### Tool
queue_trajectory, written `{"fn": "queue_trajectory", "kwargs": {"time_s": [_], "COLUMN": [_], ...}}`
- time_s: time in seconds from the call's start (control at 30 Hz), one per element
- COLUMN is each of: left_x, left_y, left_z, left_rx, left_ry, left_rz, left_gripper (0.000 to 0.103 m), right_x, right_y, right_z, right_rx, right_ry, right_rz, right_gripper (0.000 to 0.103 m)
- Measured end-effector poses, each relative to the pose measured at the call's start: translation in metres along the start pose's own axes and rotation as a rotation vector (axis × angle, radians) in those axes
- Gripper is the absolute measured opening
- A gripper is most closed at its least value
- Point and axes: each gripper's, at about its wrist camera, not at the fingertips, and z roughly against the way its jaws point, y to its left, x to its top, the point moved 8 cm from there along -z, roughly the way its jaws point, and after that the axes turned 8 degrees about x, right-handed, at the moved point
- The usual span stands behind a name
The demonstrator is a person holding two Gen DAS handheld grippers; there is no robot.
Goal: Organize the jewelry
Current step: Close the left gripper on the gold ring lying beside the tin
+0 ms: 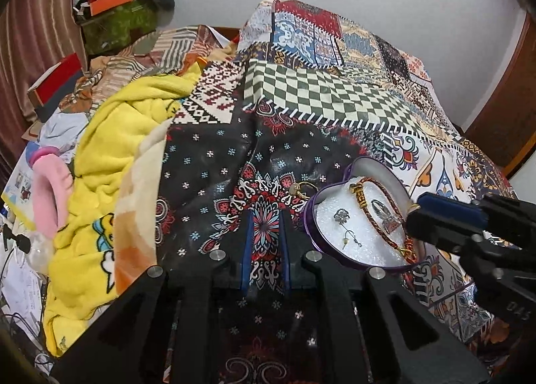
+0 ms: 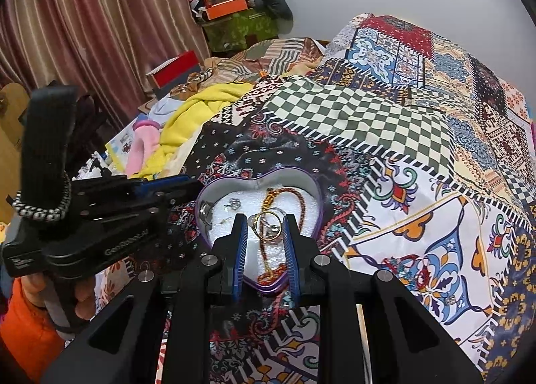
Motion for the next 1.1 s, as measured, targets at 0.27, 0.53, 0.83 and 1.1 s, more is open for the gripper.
{"fn": "queue_trajectory", "kwargs": {"time_s": [0.27, 0.53, 0.83, 1.1], "left_x": [0.000, 0.008, 0.017, 0.021], "left_y": [-0.015, -0.019, -0.032, -0.035], "left_z": [-0.006, -0.022, -0.041, -0.047], "left_rx": [-0.029, -0.024, -0.039, -0.016], "left_ry": [0.012, 0.017, 0.013, -0.023], "left_rz": [-0.021, -0.050, -0.115, -0.130], "left_gripper": [0.012, 0.029, 0.029, 0.025], "right_x": [0.002, -0.001, -0.002, -0.003], "right_y": [-0.010, -0.016, -0.021, -0.027], "right_z": [0.005, 0.005, 0.003, 0.001], "right_rx": [-0.013, -0.012, -0.016, -0.023], "right_ry": [-0.015, -0.015, -0.011, -0.005], "right_rz": [-0.010, -0.018, -0.028, -0.043], "right_gripper": [0.019, 0.020, 0.020, 0.020]}}
